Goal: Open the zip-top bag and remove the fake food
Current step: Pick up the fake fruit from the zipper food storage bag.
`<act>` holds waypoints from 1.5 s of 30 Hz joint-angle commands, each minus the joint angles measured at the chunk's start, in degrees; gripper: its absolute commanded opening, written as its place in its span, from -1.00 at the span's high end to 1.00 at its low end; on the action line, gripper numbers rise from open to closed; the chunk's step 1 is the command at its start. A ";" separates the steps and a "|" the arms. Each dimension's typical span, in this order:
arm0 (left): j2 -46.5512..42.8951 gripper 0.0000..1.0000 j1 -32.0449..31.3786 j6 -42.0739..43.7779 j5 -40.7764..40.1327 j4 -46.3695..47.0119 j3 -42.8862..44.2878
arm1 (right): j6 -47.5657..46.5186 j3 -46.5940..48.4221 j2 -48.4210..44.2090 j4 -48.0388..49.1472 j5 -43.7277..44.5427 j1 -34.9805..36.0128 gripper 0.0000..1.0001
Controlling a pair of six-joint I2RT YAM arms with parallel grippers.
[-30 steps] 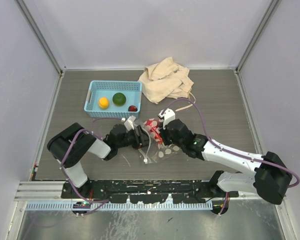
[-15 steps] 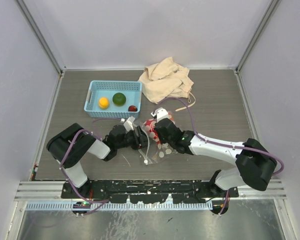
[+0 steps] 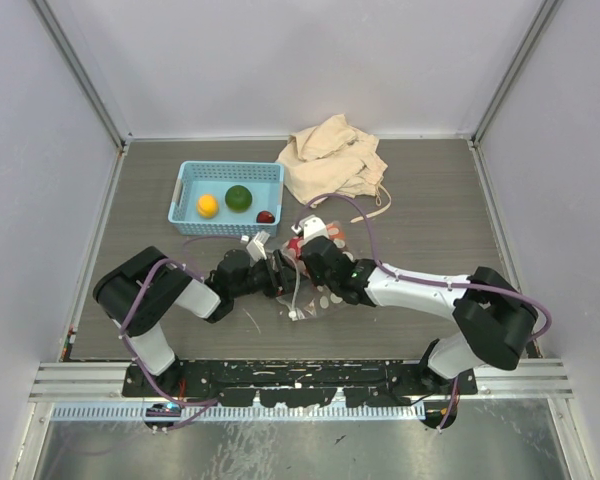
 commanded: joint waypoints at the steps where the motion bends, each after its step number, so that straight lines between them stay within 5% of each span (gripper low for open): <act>1: -1.45 -0.31 -0.20 1.06 -1.26 4.22 -0.24 | 0.10 -0.35 -0.40 -5.94 1.37 0.00 0.86; 9: -1.29 -0.33 -0.17 1.15 -1.43 2.94 1.42 | 0.59 -1.09 -8.61 -8.75 6.87 0.05 0.85; 22: -1.24 -0.36 -0.20 1.84 -0.88 1.21 3.29 | -1.09 -0.47 0.79 -5.78 6.68 0.05 0.85; 34: -2.69 -0.39 0.20 5.94 -3.54 -5.17 4.79 | -4.87 -2.50 -1.54 -0.47 -14.58 -2.36 0.85; 45: -9.69 -0.42 0.43 12.01 -7.27 -16.15 5.03 | -2.15 -3.49 -11.35 1.57 -5.66 -4.49 0.82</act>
